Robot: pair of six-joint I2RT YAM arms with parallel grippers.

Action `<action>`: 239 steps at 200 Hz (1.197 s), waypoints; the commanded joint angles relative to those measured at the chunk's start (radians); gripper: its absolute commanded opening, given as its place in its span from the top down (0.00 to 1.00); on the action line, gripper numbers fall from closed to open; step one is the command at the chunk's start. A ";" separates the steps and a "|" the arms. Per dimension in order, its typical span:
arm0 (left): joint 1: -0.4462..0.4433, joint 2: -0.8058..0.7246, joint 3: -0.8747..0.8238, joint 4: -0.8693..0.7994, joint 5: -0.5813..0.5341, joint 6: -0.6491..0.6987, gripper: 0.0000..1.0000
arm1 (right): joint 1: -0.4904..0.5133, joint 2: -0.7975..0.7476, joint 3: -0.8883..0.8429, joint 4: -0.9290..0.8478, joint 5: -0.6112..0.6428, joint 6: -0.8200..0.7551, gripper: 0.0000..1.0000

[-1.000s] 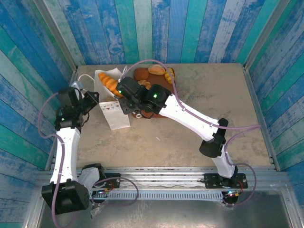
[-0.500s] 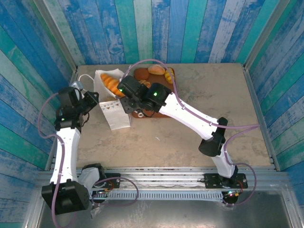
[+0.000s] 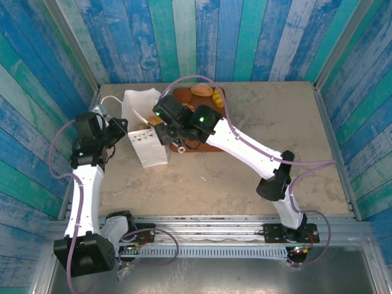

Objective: Place the fake bread into the paper bag

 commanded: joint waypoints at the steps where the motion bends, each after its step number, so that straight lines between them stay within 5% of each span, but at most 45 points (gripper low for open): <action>1: 0.000 -0.034 -0.004 -0.004 0.016 0.002 0.81 | -0.008 -0.072 0.020 0.009 0.010 -0.004 0.39; 76: -0.002 -0.045 0.024 -0.029 0.040 -0.001 0.68 | 0.018 -0.268 -0.073 0.082 -0.043 -0.073 0.40; 138: -0.002 -0.062 0.065 -0.051 0.050 0.001 0.51 | 0.010 -0.611 -0.381 0.116 0.040 -0.112 0.40; 184: 0.000 -0.079 0.105 -0.082 0.046 0.016 0.44 | -0.156 -0.797 -0.624 0.115 -0.072 -0.033 0.39; 239: -0.001 -0.135 0.151 -0.152 -0.023 0.071 0.33 | -0.388 -0.792 -0.770 0.106 -0.304 -0.037 0.40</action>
